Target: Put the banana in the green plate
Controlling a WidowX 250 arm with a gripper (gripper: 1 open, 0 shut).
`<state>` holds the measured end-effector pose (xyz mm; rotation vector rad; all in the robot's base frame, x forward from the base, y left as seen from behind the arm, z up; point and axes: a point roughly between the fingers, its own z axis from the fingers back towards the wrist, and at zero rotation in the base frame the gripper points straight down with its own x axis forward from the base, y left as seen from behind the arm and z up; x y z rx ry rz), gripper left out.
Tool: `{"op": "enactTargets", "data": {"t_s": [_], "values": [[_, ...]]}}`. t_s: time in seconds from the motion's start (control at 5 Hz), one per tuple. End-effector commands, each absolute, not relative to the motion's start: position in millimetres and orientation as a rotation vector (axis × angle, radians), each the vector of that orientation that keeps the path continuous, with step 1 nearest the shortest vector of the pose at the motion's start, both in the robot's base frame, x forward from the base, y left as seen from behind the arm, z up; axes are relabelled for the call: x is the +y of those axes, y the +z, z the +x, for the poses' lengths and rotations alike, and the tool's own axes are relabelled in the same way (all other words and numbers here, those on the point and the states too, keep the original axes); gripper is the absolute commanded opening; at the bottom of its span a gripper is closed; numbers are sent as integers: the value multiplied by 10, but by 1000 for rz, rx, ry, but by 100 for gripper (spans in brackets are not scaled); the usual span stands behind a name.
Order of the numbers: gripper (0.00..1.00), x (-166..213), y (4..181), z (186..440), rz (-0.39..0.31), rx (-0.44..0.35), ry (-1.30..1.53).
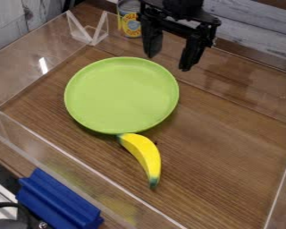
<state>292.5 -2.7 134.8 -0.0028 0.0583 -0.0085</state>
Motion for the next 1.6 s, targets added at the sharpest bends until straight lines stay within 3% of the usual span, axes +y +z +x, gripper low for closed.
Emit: {"op": "enactTargets", "data": {"t_s": [0.0, 0.4, 0.8, 1.0, 1.4], "values": [[100, -91, 1300, 2769, -11, 45, 123], [100, -260, 1225, 2326, -43, -27, 508], [100, -345, 981, 2247, -76, -53, 709], [100, -343, 809, 2230, -99, -59, 737], [100, -268, 627, 2261, -118, -57, 774]]}}
